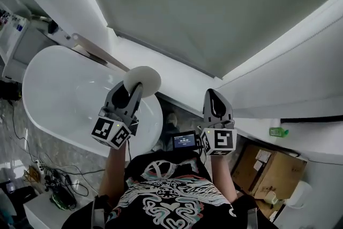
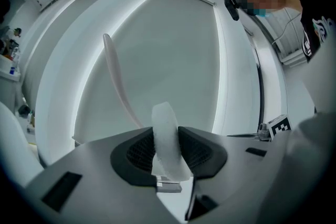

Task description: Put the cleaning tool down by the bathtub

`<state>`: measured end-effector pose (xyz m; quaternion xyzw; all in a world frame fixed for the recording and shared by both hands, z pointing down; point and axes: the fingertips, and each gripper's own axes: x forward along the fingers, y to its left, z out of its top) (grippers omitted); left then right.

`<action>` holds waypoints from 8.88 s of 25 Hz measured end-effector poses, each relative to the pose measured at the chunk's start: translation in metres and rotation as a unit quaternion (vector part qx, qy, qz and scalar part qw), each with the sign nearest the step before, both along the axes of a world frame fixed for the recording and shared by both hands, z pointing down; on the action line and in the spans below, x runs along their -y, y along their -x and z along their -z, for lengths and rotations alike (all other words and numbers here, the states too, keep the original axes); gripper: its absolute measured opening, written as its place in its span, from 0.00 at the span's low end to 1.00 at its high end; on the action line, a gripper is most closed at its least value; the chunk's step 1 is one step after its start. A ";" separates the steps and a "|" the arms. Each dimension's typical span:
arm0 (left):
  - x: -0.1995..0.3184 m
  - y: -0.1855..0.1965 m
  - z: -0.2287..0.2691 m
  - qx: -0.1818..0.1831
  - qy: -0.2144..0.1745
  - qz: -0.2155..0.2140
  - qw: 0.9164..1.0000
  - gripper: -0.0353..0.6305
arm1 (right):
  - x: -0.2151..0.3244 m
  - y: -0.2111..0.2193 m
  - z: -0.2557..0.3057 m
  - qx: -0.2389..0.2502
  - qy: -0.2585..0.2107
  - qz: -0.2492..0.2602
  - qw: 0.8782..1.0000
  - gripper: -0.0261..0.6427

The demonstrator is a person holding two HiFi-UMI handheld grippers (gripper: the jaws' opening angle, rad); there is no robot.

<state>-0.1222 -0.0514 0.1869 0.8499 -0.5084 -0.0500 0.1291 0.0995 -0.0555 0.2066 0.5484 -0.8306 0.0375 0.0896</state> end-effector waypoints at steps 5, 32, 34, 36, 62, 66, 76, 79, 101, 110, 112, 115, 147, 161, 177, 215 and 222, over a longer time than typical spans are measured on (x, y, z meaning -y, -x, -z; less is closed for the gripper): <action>0.017 -0.009 -0.015 -0.005 0.017 -0.005 1.000 0.26 | 0.016 -0.004 -0.014 0.000 0.012 0.003 1.000 0.08; 0.075 -0.016 -0.164 -0.036 0.114 -0.019 0.993 0.26 | 0.084 0.016 -0.121 -0.046 0.059 0.047 0.996 0.08; 0.078 -0.011 -0.179 -0.041 0.123 -0.014 0.991 0.26 | 0.088 0.023 -0.134 -0.051 0.065 0.051 0.995 0.08; 0.079 -0.009 -0.188 -0.042 0.130 -0.014 0.991 0.26 | 0.090 0.026 -0.144 -0.049 0.072 0.050 0.995 0.08; 0.098 -0.018 -0.321 -0.077 0.215 -0.011 0.973 0.26 | 0.123 0.045 -0.270 -0.083 0.132 0.090 0.984 0.08; 0.099 -0.027 -0.338 -0.078 0.228 -0.008 0.970 0.26 | 0.123 0.039 -0.286 -0.086 0.142 0.100 0.981 0.08; 0.110 -0.044 -0.382 -0.080 0.255 0.009 0.964 0.26 | 0.132 0.028 -0.326 -0.088 0.156 0.104 0.978 0.08; 0.115 -0.047 -0.397 -0.080 0.260 0.013 0.962 0.26 | 0.135 0.027 -0.340 -0.094 0.157 0.106 0.977 0.08; 0.134 -0.075 -0.475 -0.090 0.304 0.003 0.949 0.26 | 0.138 0.005 -0.404 -0.109 0.180 0.097 0.973 0.08; 0.139 -0.082 -0.508 -0.119 0.348 0.000 0.930 0.26 | 0.151 0.002 -0.426 -0.128 0.177 0.103 0.970 0.08; 0.143 -0.082 -0.513 -0.127 0.357 -0.001 0.926 0.26 | 0.156 0.003 -0.430 -0.129 0.177 0.104 0.970 0.08; 0.150 -0.084 -0.521 -0.139 0.374 -0.002 0.917 0.26 | 0.160 0.004 -0.434 -0.129 0.179 0.106 0.970 0.08; 0.160 -0.122 -0.588 -0.194 0.468 -0.001 0.862 0.26 | 0.147 -0.003 -0.452 -0.103 0.215 0.114 0.965 0.08; 0.156 -0.120 -0.602 -0.168 0.491 0.010 0.855 0.26 | 0.141 0.008 -0.463 -0.095 0.236 0.115 0.960 0.08; 0.145 -0.116 -0.587 -0.153 0.489 0.014 0.859 0.36 | 0.139 0.007 -0.454 -0.095 0.239 0.108 0.960 0.08; 0.114 -0.026 -0.348 -0.002 0.257 0.068 0.964 0.09 | 0.097 0.008 -0.295 -0.079 0.158 0.074 0.982 0.08; 0.087 -0.013 -0.250 0.060 0.185 0.074 0.978 0.08 | 0.073 0.015 -0.214 -0.103 0.109 0.073 0.986 0.08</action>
